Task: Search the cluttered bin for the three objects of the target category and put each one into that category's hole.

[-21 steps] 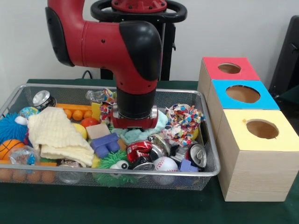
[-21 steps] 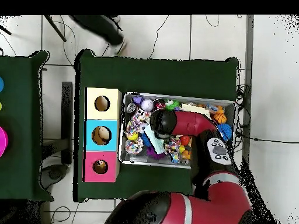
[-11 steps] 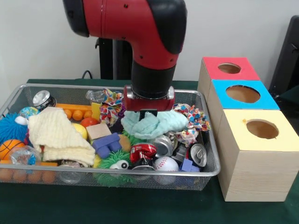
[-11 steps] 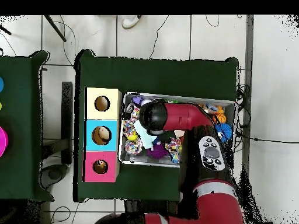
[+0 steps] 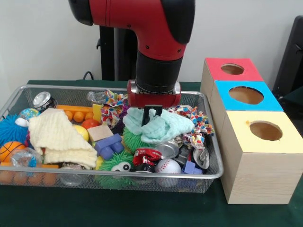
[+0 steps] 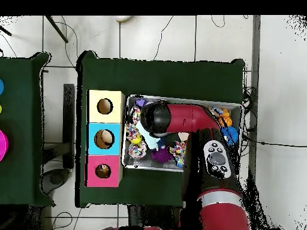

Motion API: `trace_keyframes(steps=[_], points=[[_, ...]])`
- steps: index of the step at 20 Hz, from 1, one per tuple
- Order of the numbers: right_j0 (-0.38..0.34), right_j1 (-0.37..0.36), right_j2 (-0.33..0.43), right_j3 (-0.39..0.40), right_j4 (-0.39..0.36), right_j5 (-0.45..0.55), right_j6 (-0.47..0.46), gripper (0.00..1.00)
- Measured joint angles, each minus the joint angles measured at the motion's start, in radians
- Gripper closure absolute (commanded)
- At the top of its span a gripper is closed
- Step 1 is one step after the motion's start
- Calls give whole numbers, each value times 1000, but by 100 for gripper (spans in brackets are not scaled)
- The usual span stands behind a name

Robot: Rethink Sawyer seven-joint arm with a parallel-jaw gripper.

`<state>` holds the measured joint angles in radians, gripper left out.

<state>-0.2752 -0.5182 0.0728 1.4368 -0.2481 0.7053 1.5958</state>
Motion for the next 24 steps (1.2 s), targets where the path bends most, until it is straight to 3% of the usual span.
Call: trace_keyframes(steps=[10,16,24], points=[[-36,-6,1,42,0,-23,0,100],[-74,-52,2,75,0,-20,0,100],[-152,-136,2,64,0,83,0,100]])
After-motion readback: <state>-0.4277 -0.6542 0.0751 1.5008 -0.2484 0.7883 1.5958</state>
